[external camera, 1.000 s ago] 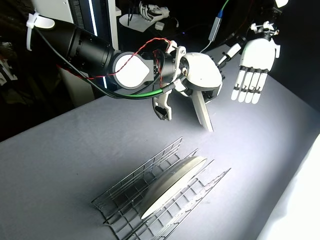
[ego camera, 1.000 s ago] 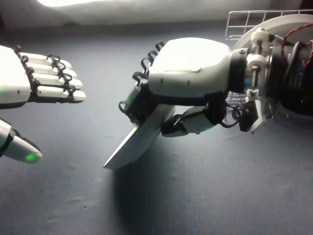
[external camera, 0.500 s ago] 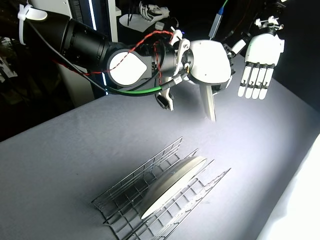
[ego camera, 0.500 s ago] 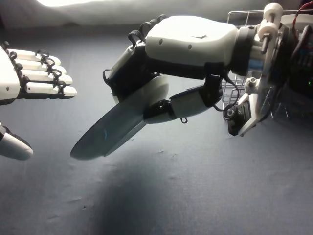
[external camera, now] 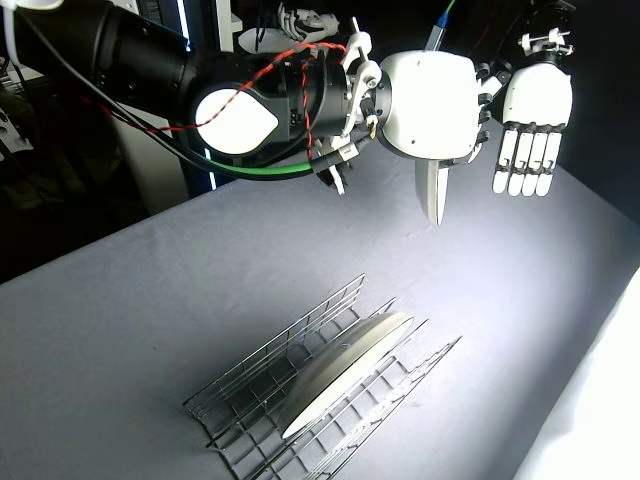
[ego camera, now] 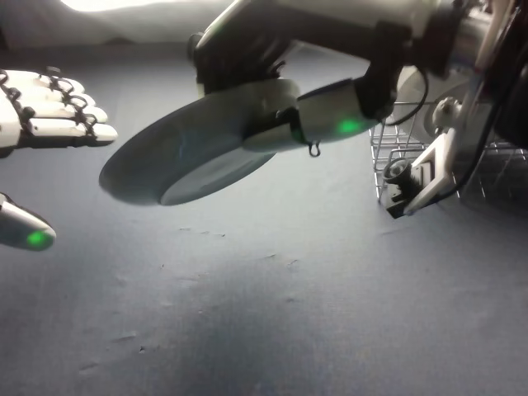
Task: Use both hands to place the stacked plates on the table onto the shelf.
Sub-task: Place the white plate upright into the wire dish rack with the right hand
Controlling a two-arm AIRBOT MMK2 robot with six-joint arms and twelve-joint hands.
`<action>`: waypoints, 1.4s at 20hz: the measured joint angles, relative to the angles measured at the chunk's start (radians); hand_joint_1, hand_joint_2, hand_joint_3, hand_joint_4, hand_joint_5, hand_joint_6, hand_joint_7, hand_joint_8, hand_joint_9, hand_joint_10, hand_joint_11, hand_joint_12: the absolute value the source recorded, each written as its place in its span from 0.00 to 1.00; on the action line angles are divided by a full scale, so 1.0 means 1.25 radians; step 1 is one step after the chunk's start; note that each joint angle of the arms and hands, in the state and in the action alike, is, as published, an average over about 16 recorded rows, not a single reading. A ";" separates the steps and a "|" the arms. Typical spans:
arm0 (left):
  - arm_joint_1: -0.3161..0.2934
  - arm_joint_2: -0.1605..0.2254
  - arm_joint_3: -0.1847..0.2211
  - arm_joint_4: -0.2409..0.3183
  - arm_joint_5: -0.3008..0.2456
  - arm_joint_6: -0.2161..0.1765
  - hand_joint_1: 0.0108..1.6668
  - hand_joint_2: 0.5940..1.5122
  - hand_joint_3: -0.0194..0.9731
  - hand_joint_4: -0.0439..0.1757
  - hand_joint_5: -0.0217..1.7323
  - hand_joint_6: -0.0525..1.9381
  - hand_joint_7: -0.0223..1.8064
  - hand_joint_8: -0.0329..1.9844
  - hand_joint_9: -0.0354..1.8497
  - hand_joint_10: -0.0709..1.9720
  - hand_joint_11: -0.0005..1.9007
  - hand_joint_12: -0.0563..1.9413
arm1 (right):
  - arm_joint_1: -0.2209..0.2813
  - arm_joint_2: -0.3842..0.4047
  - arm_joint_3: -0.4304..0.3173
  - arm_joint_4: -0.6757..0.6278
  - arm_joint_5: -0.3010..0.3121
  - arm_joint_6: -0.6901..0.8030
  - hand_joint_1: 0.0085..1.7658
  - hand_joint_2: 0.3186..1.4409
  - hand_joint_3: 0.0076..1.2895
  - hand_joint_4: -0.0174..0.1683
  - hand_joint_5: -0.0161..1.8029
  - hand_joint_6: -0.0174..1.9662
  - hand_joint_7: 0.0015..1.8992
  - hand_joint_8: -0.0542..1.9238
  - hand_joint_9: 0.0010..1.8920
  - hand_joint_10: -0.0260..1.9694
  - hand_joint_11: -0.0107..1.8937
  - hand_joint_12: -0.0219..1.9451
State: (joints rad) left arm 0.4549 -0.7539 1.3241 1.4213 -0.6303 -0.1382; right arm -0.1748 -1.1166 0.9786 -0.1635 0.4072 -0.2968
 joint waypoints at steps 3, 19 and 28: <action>0.000 0.003 -0.005 -0.006 0.001 -0.014 0.00 0.48 0.04 0.19 0.03 0.03 0.03 0.02 0.03 0.04 0.01 0.03 | 0.024 0.016 -0.010 0.064 -0.033 0.002 0.78 0.61 0.00 0.05 0.50 0.49 0.55 0.45 0.56 0.51 0.53 0.60; -0.001 -0.016 -0.012 0.103 0.027 -0.112 0.00 0.47 0.04 0.19 0.04 0.03 0.03 0.02 0.03 0.04 0.01 0.03 | 0.129 0.110 -0.030 0.296 -0.198 0.020 0.78 0.61 0.00 0.04 0.51 0.47 0.56 0.44 0.56 0.51 0.54 0.59; -0.008 -0.013 -0.027 0.026 0.048 -0.047 0.00 0.47 0.04 0.19 0.03 0.03 0.03 0.02 0.03 0.04 0.01 0.03 | 0.140 0.187 -0.054 0.322 -0.233 0.029 0.78 0.61 0.00 0.04 0.51 0.47 0.55 0.45 0.56 0.51 0.53 0.59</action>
State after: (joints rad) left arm 0.4451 -0.7707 1.2909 1.4536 -0.5700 -0.1973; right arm -0.0002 -0.8832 0.9115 0.2387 0.1154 -0.2603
